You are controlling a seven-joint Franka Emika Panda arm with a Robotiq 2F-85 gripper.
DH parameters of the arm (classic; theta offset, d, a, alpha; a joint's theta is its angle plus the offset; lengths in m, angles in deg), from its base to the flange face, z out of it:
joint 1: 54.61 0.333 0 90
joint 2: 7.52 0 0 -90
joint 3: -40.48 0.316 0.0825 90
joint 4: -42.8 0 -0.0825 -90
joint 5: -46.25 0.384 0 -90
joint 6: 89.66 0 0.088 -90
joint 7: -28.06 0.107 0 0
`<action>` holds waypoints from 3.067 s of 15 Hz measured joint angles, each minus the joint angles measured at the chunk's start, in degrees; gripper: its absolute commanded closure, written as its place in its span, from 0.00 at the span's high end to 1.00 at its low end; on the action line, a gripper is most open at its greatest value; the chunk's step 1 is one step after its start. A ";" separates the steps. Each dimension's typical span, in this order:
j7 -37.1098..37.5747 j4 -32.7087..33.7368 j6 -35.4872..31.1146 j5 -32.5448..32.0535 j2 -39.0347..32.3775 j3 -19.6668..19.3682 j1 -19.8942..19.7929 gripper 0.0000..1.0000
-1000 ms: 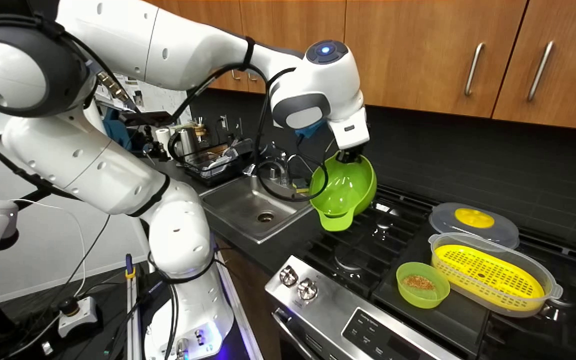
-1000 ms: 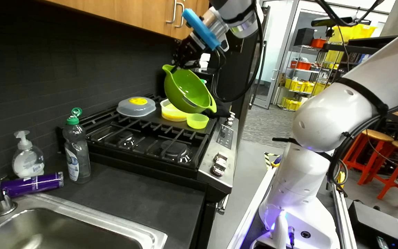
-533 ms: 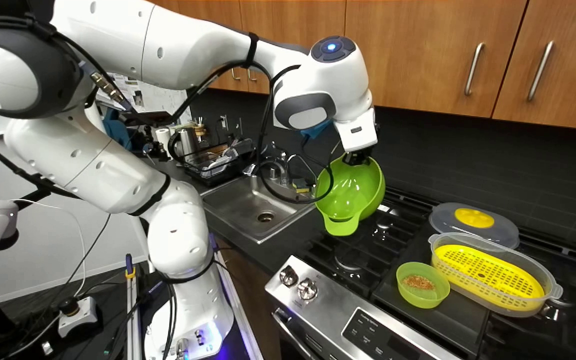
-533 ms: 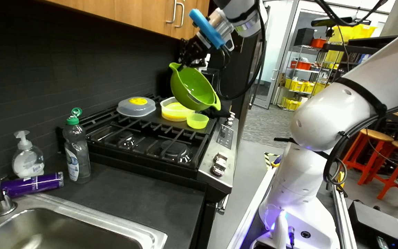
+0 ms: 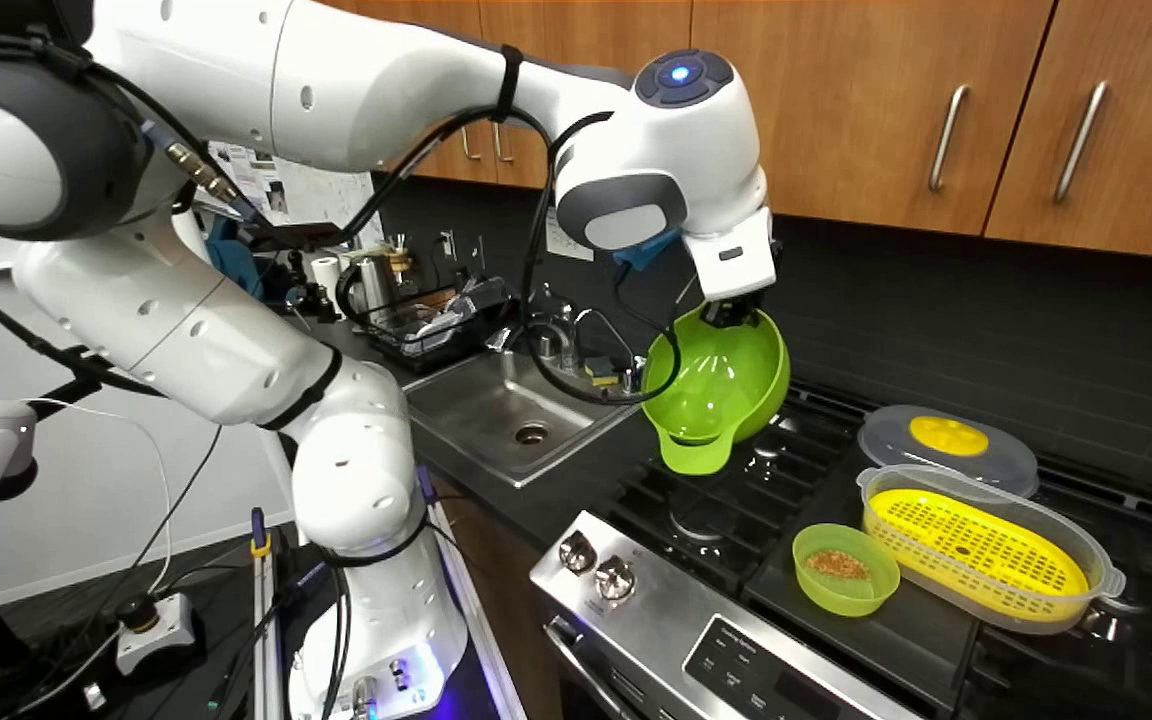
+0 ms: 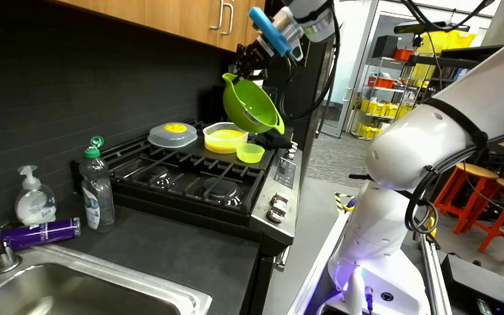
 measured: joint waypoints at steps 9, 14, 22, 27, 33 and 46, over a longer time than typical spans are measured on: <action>-1.80 2.07 2.55 -0.04 -0.29 -2.27 -2.18 0.01; -2.57 4.25 3.78 -0.04 -2.09 -2.54 -2.19 0.01; -2.57 12.35 7.32 -1.07 -7.44 -2.46 -2.16 0.01; -1.02 15.24 6.93 -0.62 -10.20 -0.66 -1.38 0.01; 5.77 12.10 -0.73 0.76 -10.76 6.07 3.03 0.01; 7.48 4.45 -8.85 3.97 -10.80 9.21 9.79 0.01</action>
